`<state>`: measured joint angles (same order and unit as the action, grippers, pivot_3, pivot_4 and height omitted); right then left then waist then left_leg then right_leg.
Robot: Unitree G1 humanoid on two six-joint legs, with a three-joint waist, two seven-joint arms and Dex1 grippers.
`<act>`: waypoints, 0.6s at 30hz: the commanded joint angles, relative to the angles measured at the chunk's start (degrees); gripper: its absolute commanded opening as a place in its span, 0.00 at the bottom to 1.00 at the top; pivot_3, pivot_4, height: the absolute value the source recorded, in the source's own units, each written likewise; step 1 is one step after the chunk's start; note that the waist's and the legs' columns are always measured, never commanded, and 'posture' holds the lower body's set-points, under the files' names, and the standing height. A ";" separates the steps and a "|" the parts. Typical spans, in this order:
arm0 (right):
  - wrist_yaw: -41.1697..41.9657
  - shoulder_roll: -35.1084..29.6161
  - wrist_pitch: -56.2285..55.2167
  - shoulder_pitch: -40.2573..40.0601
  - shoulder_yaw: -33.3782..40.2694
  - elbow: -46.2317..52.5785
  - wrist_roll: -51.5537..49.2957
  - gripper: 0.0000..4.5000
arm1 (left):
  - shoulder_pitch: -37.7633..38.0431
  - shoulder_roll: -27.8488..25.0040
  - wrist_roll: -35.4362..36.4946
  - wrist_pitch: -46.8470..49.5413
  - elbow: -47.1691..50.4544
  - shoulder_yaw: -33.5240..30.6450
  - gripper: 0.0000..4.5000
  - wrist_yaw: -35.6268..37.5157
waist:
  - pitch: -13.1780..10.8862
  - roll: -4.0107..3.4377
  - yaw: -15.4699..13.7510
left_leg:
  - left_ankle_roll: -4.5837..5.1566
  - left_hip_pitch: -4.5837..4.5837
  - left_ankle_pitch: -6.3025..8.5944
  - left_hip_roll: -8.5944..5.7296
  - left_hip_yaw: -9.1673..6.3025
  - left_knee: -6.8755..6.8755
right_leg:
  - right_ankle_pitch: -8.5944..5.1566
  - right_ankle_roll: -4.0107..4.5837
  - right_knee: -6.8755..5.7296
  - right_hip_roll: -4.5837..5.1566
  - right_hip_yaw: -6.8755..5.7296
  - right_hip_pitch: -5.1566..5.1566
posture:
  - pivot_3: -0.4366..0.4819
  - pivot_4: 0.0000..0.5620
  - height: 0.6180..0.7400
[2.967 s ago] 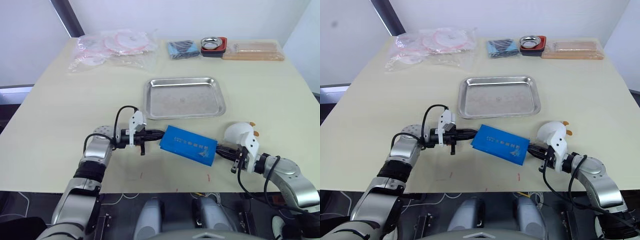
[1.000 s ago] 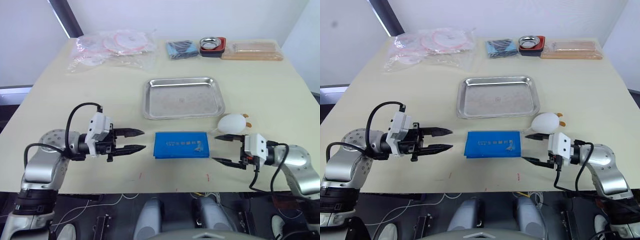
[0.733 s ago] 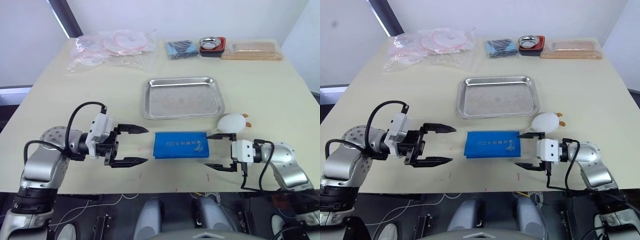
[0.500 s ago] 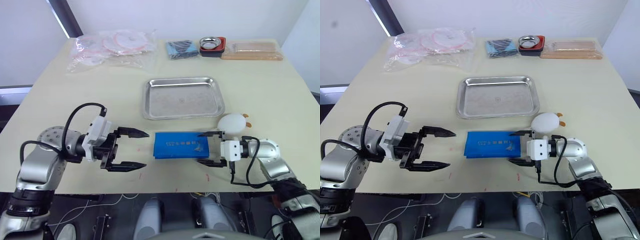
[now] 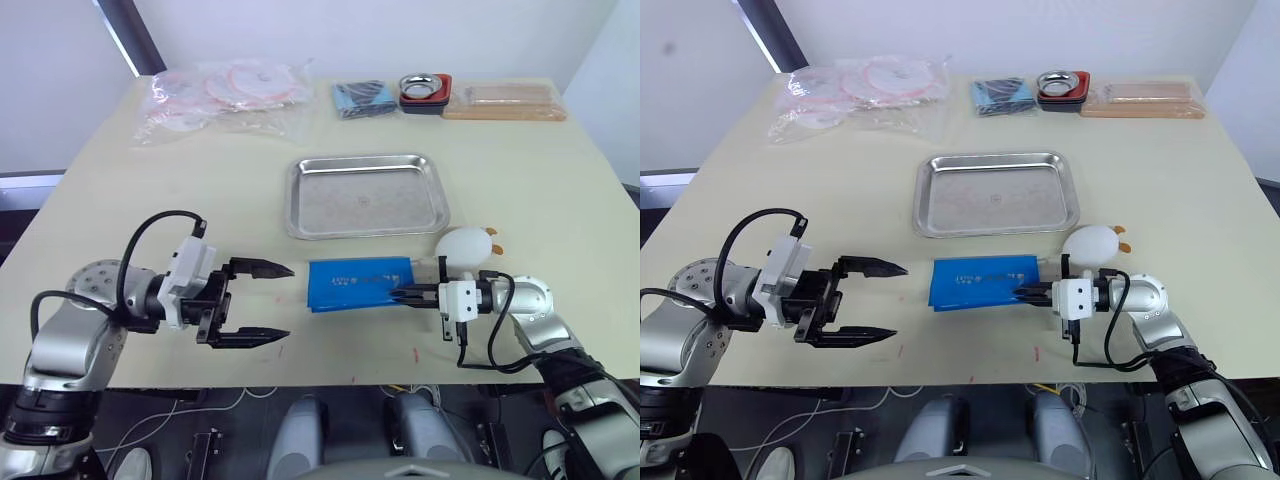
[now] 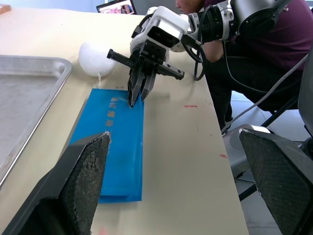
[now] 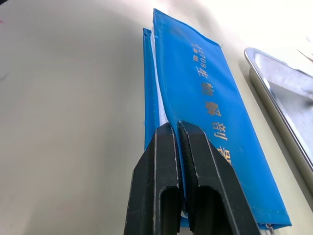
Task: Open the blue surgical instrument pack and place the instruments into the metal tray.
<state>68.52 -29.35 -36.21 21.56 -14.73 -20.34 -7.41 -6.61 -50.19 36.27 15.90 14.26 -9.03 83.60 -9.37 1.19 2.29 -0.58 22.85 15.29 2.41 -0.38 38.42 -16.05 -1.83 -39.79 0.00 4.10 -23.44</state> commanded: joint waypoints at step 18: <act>4.47 -10.97 65.81 5.56 1.40 27.86 -26.11 0.02 | -0.99 0.73 -0.81 -5.28 -2.59 -0.60 1.00 0.54 | -0.02 -0.02 -0.07 | 0.00 0.02 0.00 0.00 -0.06 0.00 | -0.01 0.00 0.02 -0.02 -0.02 0.00 | 0.48 0.27 1.00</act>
<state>73.17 -40.57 27.01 25.29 -14.59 7.86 -32.09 -6.77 -49.70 35.46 11.68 11.89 -9.38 83.68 -9.40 1.17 2.22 -0.58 22.87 15.30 2.41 -0.43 38.43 -16.05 -1.84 -39.76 -0.03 4.08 -23.44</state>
